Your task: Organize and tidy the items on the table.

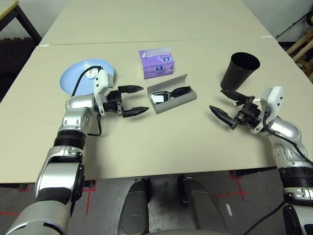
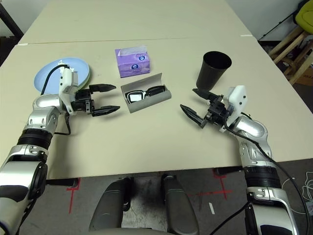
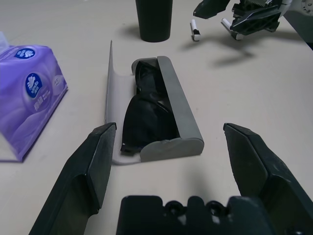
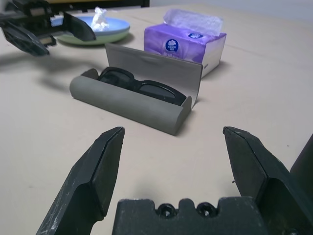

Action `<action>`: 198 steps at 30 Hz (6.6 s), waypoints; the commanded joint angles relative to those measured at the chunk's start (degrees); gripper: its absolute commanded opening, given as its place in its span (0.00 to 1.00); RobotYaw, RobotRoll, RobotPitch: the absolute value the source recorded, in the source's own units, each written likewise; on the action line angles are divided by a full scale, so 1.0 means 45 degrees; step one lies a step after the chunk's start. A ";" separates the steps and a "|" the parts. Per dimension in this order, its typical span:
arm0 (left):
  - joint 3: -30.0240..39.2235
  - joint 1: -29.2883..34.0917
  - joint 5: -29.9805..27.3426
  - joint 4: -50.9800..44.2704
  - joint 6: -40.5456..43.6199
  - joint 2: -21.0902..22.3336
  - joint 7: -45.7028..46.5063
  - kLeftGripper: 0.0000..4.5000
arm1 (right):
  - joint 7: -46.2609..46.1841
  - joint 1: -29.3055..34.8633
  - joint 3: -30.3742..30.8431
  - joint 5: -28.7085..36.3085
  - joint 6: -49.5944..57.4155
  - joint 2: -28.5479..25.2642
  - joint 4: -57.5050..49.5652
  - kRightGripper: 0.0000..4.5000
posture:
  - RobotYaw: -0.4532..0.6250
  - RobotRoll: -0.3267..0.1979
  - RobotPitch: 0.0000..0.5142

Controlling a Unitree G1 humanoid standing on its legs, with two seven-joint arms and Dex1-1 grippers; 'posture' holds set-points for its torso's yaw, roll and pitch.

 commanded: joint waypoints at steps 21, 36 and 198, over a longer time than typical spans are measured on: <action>0.0555 -0.2115 0.0562 0.2967 -0.0406 -0.0531 0.1169 0.35 | -0.0952 0.0867 0.0310 0.0664 0.1636 -0.0103 -0.2842 1.00 | 0.46 0.62 0.39; 0.0308 -0.2607 0.1804 0.4466 -0.1644 -0.1130 0.2460 0.00 | -0.1079 0.0991 0.0230 0.0881 0.2171 -0.0386 -0.3212 1.00 | 0.44 0.62 0.39; -0.0451 -0.0208 0.0146 -0.0733 0.0073 -0.1204 -0.0682 0.99 | 0.3500 -0.2704 0.3585 -0.3057 0.3307 -0.6699 -0.0051 1.00 | 0.46 0.62 0.37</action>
